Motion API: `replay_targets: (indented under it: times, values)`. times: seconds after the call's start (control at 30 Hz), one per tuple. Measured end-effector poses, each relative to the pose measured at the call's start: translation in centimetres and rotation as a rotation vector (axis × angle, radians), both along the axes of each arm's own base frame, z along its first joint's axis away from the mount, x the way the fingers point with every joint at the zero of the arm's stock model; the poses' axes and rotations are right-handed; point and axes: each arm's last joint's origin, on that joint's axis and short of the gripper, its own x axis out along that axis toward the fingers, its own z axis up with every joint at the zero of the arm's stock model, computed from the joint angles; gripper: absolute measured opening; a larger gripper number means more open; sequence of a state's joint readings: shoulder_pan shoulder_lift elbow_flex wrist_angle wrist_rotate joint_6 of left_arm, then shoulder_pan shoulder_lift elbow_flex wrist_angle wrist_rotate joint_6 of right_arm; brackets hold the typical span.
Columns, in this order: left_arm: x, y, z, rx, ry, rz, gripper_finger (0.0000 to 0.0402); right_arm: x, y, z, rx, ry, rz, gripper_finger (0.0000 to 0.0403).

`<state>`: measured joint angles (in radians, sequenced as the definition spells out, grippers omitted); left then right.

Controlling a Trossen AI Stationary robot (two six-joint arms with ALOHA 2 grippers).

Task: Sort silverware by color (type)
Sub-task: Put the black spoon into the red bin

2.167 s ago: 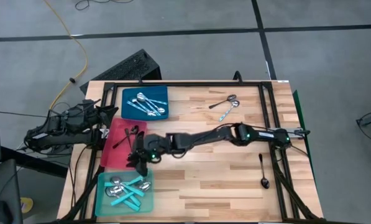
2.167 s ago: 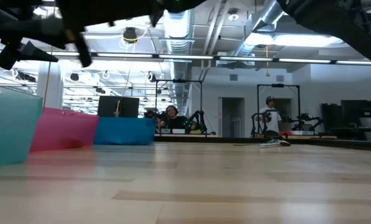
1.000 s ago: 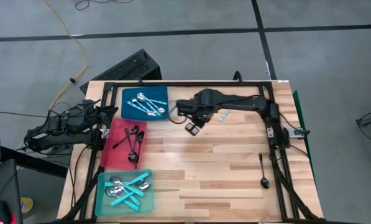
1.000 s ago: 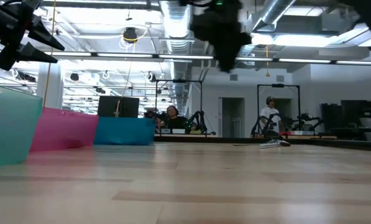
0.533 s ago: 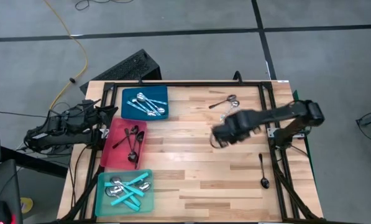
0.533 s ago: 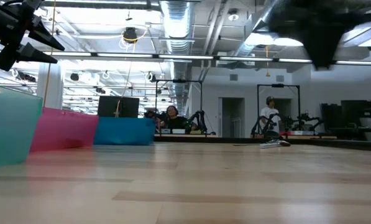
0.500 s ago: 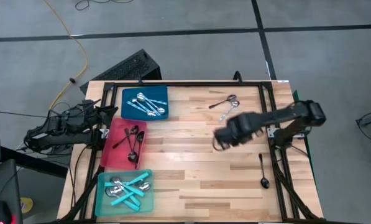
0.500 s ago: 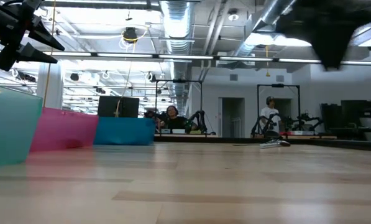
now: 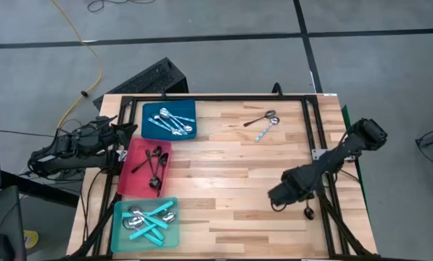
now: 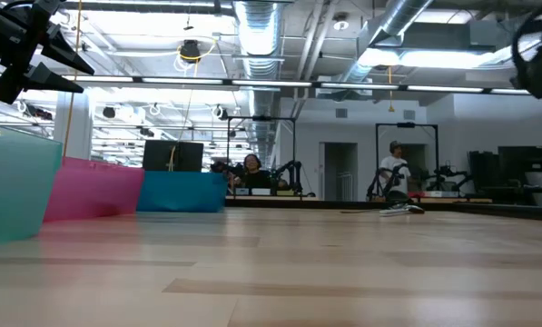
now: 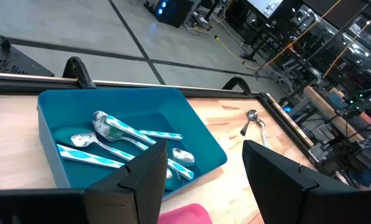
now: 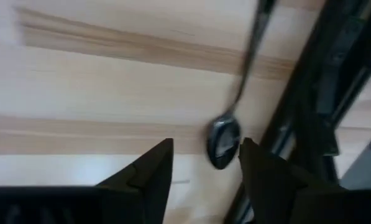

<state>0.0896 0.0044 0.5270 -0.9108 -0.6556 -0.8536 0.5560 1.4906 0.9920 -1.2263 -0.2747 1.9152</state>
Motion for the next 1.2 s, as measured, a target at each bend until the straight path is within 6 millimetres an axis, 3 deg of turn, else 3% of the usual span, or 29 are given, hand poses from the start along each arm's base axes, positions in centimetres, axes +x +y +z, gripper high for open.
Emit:
replay_targets:
  times: [0.17,0.47,0.73,1.2]
  values:
    - [0.0,0.0,0.0,0.000,0.000,0.000,0.0195,-1.1,0.7,-0.4,-0.001,0.047,0.047,0.0232]
    - [0.0,0.0,0.0,-0.001,0.001,-0.002,0.0195,-3.6,1.5,1.4,0.016,0.035,0.025,0.0234]
    - [0.0,0.0,0.0,-0.002,0.005,-0.002,0.0195,-6.7,3.5,-0.1,0.057,-0.008,-0.104,0.0234]
    - [0.0,0.0,-0.1,-0.006,0.003,0.000,0.0195,-7.4,4.7,-0.8,0.131,0.072,-0.057,0.0234]
